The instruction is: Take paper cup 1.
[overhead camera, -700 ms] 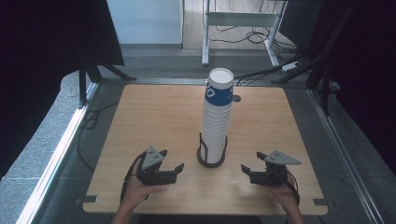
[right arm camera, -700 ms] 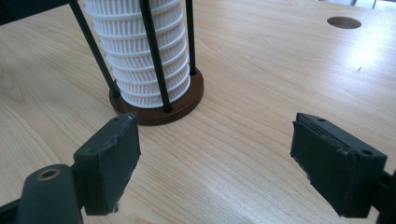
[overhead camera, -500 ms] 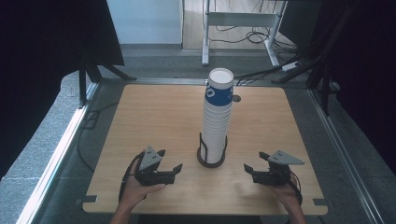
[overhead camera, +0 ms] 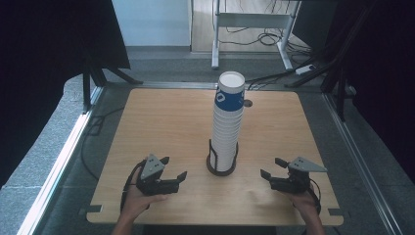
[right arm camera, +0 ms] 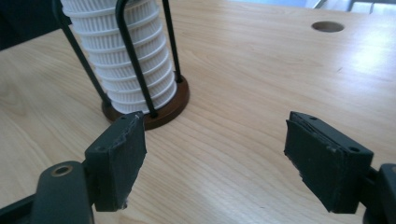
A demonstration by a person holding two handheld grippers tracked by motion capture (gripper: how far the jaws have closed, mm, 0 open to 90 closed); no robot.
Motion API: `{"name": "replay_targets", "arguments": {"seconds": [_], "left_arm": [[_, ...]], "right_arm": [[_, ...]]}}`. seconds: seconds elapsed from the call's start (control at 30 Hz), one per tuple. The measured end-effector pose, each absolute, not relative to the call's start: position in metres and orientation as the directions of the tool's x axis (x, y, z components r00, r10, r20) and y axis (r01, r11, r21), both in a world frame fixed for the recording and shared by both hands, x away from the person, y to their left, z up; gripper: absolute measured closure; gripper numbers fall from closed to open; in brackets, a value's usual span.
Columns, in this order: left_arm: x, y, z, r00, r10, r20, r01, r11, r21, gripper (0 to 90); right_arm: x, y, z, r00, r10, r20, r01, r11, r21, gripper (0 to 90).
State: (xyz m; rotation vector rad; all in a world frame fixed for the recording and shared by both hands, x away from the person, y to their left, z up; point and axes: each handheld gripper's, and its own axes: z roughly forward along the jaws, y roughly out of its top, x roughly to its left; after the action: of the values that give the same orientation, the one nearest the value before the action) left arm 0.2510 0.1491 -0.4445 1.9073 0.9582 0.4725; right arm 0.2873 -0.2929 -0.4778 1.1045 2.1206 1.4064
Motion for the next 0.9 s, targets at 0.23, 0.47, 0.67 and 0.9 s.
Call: {"name": "replay_targets", "arguments": {"seconds": [0.23, 0.47, 0.67, 0.9], "left_arm": [[0.251, 0.151, -0.445, 0.602, 0.796, -0.055, 0.425, -0.261, 0.867, 17.9], [0.254, 0.150, -0.431, 0.611, 0.787, -0.078, 0.397, -0.220, 0.891, 16.4], [0.257, 0.145, -0.420, 0.636, 0.766, -0.094, 0.383, -0.207, 0.900, 17.2], [0.260, 0.135, -0.409, 0.648, 0.756, -0.096, 0.367, -0.199, 0.909, 17.1]], "right_arm": [[0.287, -0.292, -0.478, -0.639, 0.761, 0.110, 0.397, 0.204, 0.895, 21.1], [0.285, -0.300, -0.475, -0.635, 0.760, 0.139, 0.393, 0.162, 0.905, 22.4], [0.284, -0.300, -0.474, -0.641, 0.755, 0.141, 0.388, 0.160, 0.908, 23.3], [0.283, -0.295, -0.473, -0.658, 0.742, 0.126, 0.372, 0.175, 0.911, 24.4]]}}
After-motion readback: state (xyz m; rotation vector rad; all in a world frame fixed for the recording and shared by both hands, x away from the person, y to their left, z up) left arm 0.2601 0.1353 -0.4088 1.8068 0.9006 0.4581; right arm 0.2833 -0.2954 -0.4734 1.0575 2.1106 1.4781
